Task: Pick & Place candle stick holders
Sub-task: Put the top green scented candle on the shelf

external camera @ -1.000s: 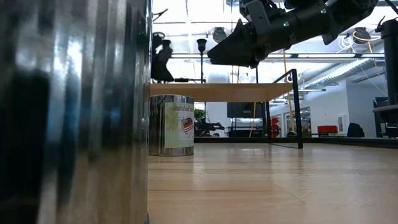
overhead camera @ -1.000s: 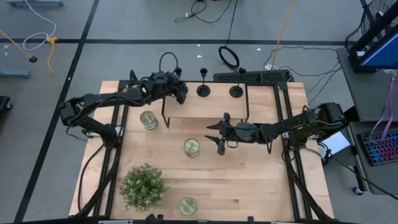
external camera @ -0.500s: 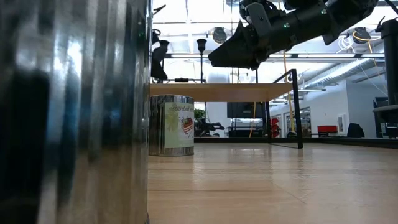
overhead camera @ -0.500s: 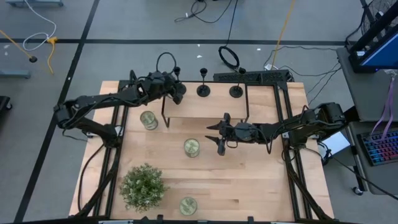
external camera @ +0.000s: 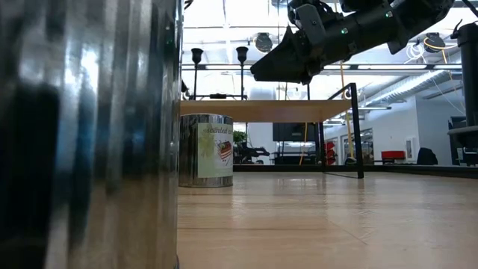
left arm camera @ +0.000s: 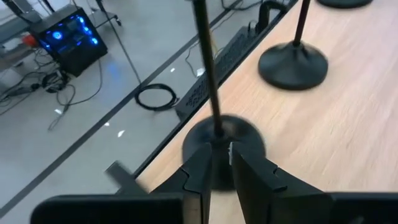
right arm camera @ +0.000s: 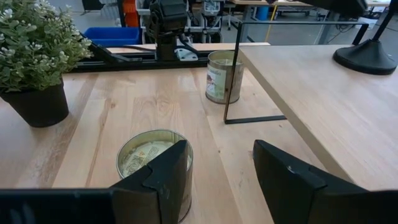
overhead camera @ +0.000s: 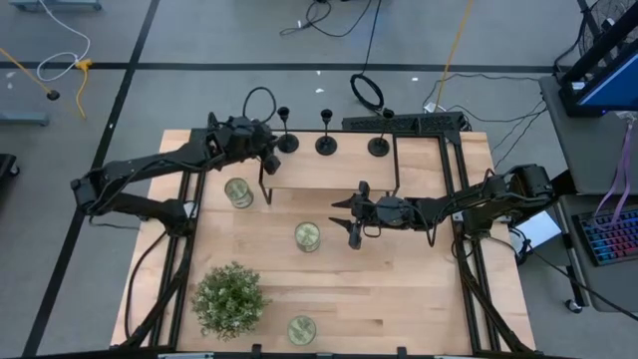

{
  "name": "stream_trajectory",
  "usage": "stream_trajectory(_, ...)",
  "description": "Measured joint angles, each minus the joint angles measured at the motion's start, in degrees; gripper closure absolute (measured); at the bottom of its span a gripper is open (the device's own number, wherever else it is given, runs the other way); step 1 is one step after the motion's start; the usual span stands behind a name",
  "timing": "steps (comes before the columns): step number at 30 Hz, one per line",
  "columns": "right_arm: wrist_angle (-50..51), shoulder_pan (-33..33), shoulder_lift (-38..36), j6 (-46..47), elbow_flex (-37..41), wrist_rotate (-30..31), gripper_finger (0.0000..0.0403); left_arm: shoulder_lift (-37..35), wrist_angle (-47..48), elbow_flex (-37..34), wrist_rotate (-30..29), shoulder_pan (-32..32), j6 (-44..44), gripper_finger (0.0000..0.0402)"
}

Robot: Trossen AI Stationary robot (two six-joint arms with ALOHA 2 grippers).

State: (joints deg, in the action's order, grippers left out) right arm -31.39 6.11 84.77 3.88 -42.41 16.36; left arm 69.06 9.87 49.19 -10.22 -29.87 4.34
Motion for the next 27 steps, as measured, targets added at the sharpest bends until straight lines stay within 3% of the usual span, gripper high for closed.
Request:
stream_trajectory(9,-0.01,0.0,0.0,-0.02,0.0,-0.07,0.0223,-10.91,11.1,0.0,-1.97,0.28,0.44,0.033)
stream_trajectory(14,-0.01,0.0,0.0,-0.1,0.0,-0.07,0.0223,-15.03,21.34,0.0,-2.89,0.33,-1.36,0.0291)
stream_trajectory(21,2.11,0.0,-0.02,-0.2,-0.02,-0.09,0.0223,-14.72,38.12,0.0,-1.09,0.43,-9.19,0.0221)
stream_trajectory(27,4.25,-0.02,-0.02,-0.22,0.02,-0.11,0.0226,-12.18,50.15,-0.09,6.1,3.01,-21.73,0.0218)
